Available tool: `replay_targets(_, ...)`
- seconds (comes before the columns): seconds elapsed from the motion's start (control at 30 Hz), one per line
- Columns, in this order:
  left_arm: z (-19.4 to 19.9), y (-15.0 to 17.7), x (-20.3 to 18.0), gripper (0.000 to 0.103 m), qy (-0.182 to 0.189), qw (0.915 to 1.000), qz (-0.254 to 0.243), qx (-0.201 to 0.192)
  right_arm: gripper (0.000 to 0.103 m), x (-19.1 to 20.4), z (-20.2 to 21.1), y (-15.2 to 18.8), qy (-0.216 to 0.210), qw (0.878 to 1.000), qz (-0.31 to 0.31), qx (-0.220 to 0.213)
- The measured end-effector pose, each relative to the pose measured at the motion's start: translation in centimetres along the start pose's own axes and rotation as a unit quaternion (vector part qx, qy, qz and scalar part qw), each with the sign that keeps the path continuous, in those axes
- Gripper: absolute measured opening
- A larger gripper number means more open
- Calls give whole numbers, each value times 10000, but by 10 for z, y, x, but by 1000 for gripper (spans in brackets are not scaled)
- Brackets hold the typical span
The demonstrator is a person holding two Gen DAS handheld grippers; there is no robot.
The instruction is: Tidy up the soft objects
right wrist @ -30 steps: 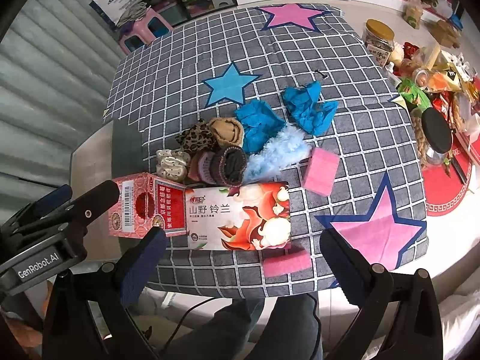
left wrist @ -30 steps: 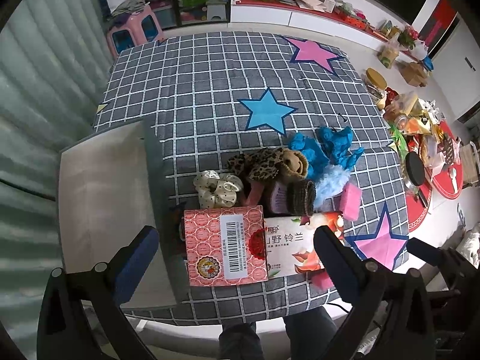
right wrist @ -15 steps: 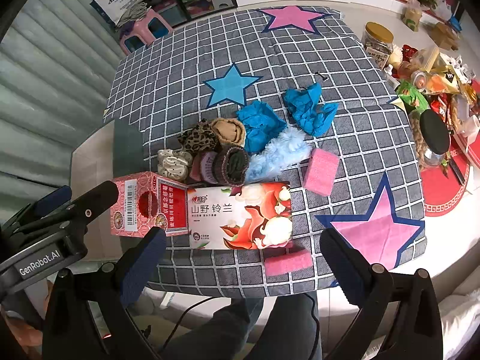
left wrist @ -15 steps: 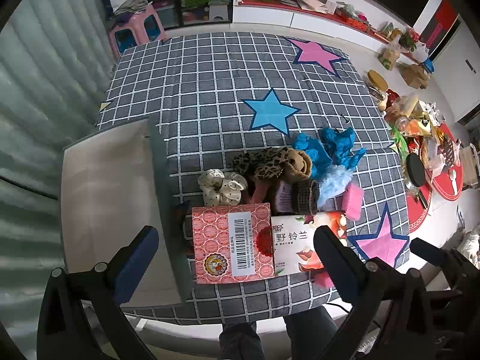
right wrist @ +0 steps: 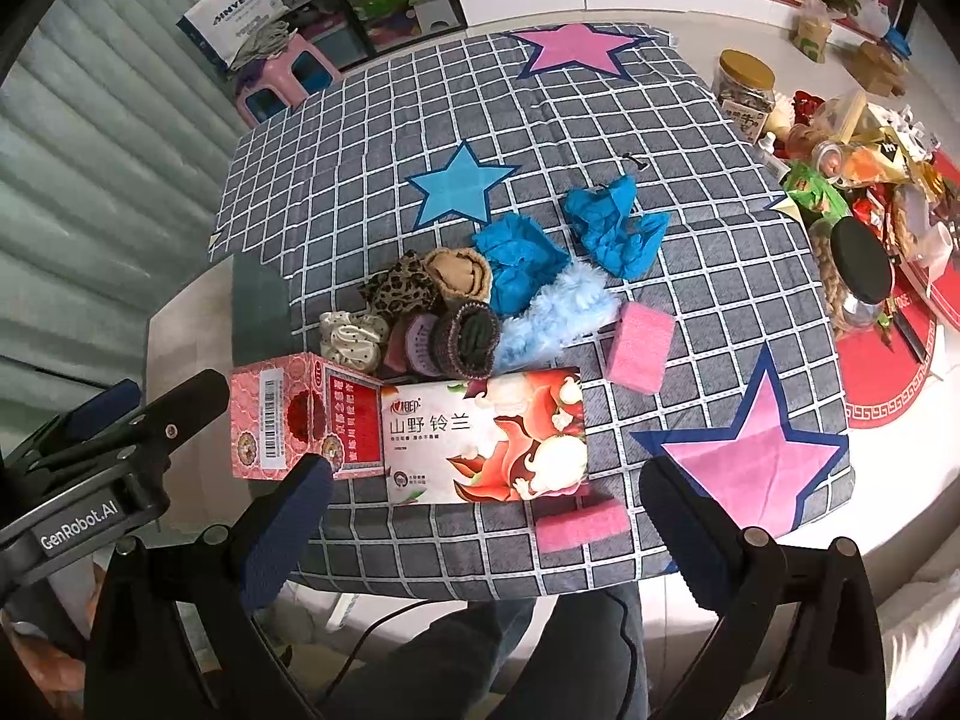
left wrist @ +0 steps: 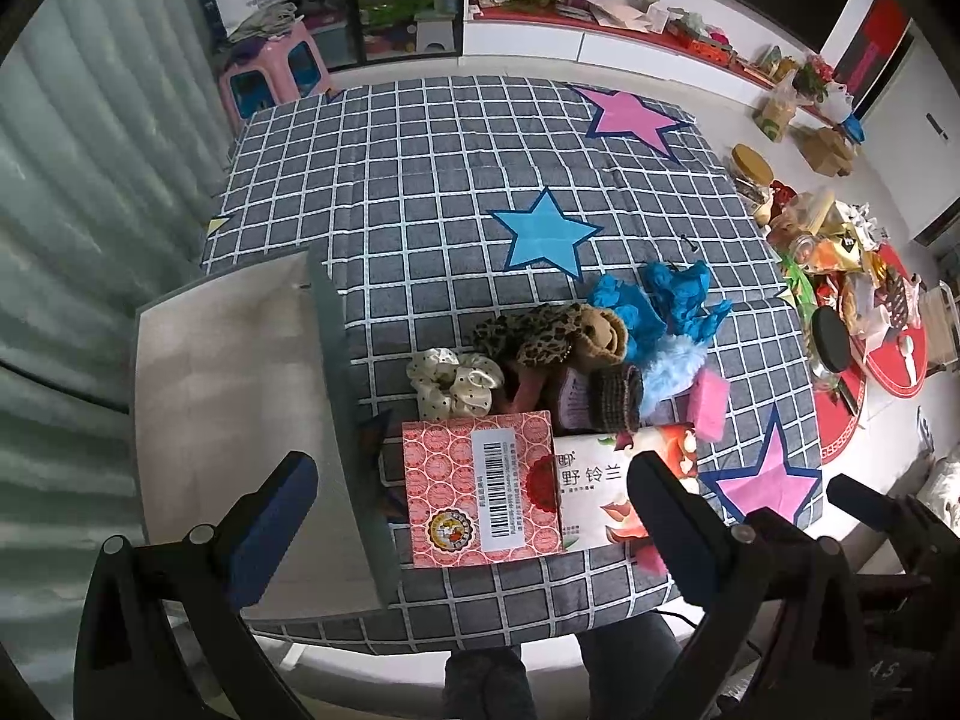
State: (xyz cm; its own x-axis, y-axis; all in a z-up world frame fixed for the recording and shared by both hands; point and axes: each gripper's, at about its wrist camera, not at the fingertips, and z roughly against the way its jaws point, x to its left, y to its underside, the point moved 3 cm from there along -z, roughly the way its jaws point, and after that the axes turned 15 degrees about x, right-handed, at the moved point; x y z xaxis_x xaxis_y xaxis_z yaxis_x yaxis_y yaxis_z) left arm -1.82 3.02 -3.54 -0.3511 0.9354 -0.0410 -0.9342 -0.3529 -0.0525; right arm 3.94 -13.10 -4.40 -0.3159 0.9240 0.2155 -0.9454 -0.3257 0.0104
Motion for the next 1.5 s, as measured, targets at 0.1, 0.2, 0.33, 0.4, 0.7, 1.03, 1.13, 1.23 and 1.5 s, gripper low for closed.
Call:
replay_targets(0.1,1,0,0,103,1,10000,-1,2,103,2,0,2,5,10000,-13,-38)
replay_targets(0.2,2,0,0,103,1,10000,-5,-11,103,2,1,3,13,10000,-26,-73)
replay_targets(0.33,5,1,-2,103,14,10000,-38,-46,103,2,4,5,40,9999,-45,-140)
replay_targets(0.4,6,2,-2,103,34,10000,-58,-49,103,2,4,6,72,9998,-59,-163)
replay_targets(0.7,-1,-2,-5,103,103,9999,-31,116,103,0,3,12,150,9998,-75,-143)
replay_targets(1.03,-25,-21,-25,103,34,9988,92,481,103,-28,-16,-3,100,9995,-150,257)
replay_targets(1.13,-33,-31,-33,103,-10,9983,195,557,103,-37,-23,-13,59,9991,-100,413)
replay_targets(1.23,-41,-42,-40,103,-23,9973,288,668,103,-48,-28,-24,36,9985,-21,544)
replay_targets(1.5,-77,-81,-64,103,-226,9945,228,1001,103,-90,-48,-57,-51,9968,-123,782)
